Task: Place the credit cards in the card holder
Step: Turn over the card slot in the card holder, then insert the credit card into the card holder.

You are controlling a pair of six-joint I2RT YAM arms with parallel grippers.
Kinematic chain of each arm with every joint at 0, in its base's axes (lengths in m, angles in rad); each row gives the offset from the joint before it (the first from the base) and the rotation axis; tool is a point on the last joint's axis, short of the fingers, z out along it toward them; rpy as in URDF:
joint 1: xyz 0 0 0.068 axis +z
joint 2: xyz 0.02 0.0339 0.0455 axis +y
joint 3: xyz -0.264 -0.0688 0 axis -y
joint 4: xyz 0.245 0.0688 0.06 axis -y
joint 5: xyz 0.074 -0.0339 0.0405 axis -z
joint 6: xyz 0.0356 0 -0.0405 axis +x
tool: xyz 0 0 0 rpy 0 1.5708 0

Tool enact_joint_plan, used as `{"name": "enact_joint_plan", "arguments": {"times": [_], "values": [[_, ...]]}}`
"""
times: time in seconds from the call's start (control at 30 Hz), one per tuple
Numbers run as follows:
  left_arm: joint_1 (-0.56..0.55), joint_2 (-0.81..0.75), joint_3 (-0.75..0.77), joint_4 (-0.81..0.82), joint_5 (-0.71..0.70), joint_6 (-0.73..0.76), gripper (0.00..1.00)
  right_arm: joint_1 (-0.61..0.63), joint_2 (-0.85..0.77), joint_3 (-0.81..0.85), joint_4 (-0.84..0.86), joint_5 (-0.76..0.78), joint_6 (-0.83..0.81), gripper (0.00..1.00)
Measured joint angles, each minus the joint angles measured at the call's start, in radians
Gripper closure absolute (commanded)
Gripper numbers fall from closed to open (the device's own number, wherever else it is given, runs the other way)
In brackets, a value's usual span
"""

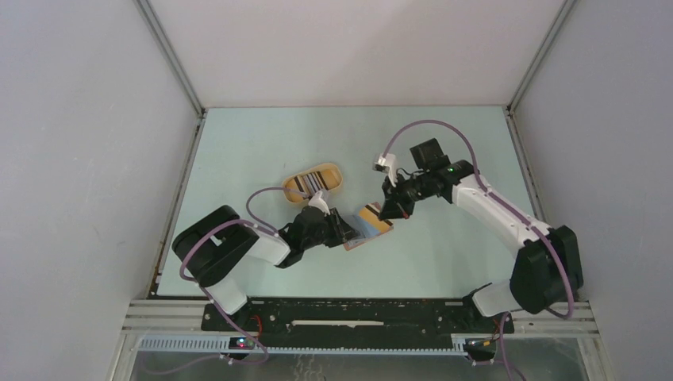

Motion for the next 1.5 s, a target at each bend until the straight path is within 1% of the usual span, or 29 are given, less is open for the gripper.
{"name": "enact_joint_plan", "arguments": {"times": [0.07, 0.13, 0.27, 0.33, 0.47, 0.8, 1.1, 1.3, 1.4, 1.5], "values": [[-0.002, -0.007, 0.0, -0.006, -0.005, 0.005, 0.69, 0.013, 0.062, 0.048, 0.041, -0.024, 0.085, 1.0], [-0.005, -0.013, 0.0, -0.01, -0.013, 0.007, 0.68, 0.002, 0.132, 0.078, 0.1, -0.037, 0.177, 1.0], [-0.008, -0.024, -0.001, -0.021, -0.037, 0.007, 0.59, -0.021, 0.256, 0.085, 0.181, -0.053, 0.317, 1.0], [-0.01, -0.036, -0.002, -0.028, -0.051, 0.006, 0.56, -0.033, 0.314, 0.085, 0.202, -0.069, 0.363, 1.0], [-0.014, -0.058, -0.002, -0.05, -0.078, 0.006, 0.55, -0.058, 0.411, 0.085, 0.219, -0.095, 0.422, 1.0], [-0.043, -0.124, 0.011, -0.2, -0.208, 0.004, 0.55, -0.089, 0.52, 0.085, 0.225, -0.107, 0.47, 1.0], [-0.059, -0.131, 0.045, -0.275, -0.263, 0.005, 0.55, -0.1, 0.575, 0.111, 0.2, -0.123, 0.47, 1.0], [-0.082, -0.232, 0.045, -0.423, -0.348, 0.025, 0.55, -0.102, 0.597, 0.118, 0.191, -0.142, 0.468, 1.0], [-0.082, -0.267, 0.045, -0.444, -0.362, 0.045, 0.55, -0.105, 0.605, 0.118, 0.185, -0.153, 0.461, 1.0], [-0.082, -0.269, 0.045, -0.436, -0.359, 0.074, 0.56, -0.11, 0.607, 0.118, 0.171, -0.165, 0.443, 1.0]]}}
